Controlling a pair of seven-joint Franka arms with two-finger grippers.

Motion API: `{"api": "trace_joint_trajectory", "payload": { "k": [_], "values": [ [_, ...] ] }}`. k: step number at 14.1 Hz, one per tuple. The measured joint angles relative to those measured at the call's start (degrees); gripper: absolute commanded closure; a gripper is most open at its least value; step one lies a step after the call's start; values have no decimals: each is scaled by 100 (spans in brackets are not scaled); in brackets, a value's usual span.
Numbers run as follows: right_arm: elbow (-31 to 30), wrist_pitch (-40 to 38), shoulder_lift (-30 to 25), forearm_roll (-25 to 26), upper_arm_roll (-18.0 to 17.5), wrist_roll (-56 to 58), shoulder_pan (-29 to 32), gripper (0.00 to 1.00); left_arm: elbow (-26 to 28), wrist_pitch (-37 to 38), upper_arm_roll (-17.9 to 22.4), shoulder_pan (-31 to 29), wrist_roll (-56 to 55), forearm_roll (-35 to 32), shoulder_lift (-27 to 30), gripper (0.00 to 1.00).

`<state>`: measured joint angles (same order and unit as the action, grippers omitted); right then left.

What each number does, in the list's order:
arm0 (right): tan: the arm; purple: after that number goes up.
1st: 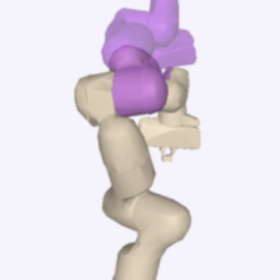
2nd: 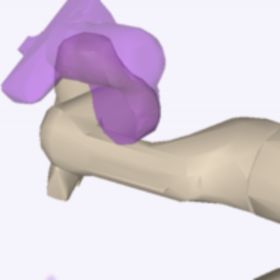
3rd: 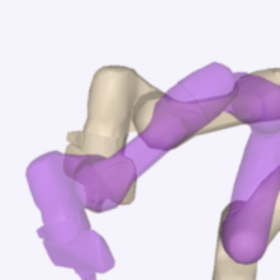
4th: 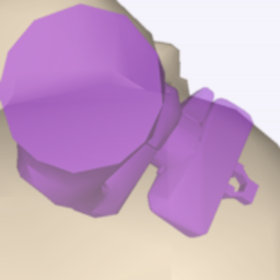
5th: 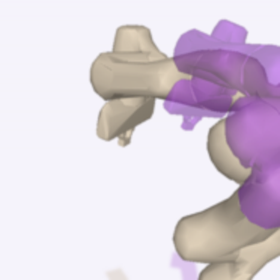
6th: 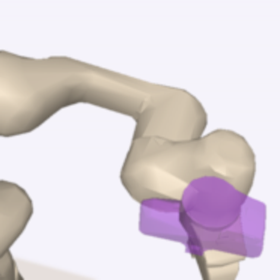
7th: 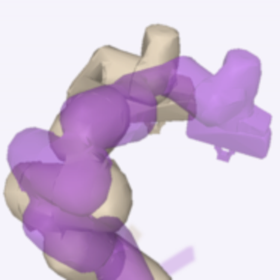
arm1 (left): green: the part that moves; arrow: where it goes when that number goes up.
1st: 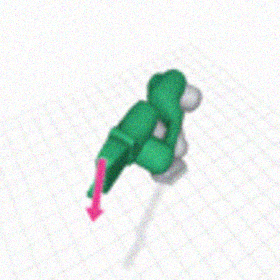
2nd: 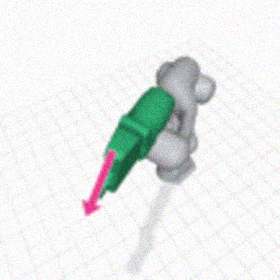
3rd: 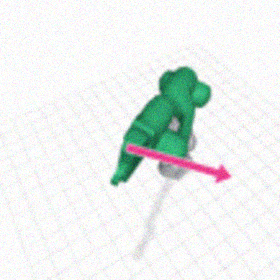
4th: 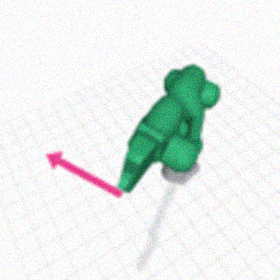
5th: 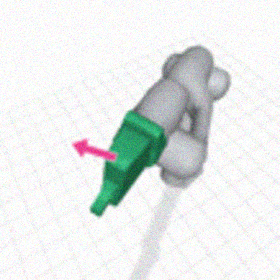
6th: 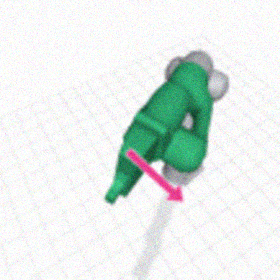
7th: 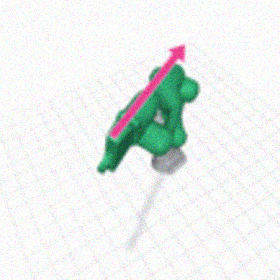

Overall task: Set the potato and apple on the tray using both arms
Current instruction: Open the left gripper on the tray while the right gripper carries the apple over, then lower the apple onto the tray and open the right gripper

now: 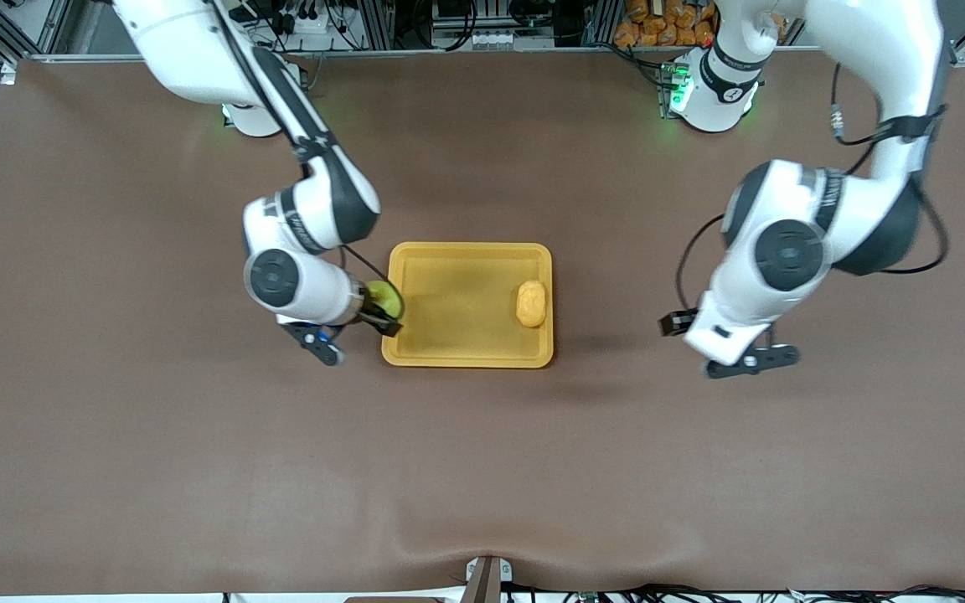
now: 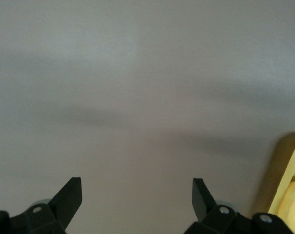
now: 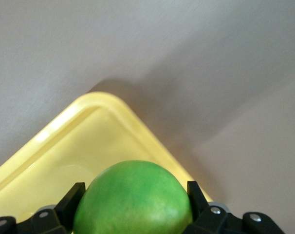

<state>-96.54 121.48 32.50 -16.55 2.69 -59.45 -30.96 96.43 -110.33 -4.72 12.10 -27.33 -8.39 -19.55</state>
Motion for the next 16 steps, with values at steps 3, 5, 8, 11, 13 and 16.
{"api": "trace_joint_trajectory", "payload": {
  "k": [3,5,8,11,13,16],
  "values": [
    [245,195,392,0,4,-254,-209,100,293,87,-12,-338,681,86,445,0],
    [256,233,501,0,4,-292,-259,100,393,324,-13,-537,1226,96,691,0],
    [239,233,565,1,5,-292,-308,100,412,683,-13,-770,2028,103,1000,0],
    [117,329,583,2,7,-298,-396,100,330,926,-23,-793,2270,104,1308,0],
    [-3,455,589,2,8,-299,-420,100,63,1286,-67,-771,2273,106,1419,0],
    [-74,483,592,3,9,-299,-428,17,-208,1591,-205,-755,2273,109,1634,0]
  ]
}}
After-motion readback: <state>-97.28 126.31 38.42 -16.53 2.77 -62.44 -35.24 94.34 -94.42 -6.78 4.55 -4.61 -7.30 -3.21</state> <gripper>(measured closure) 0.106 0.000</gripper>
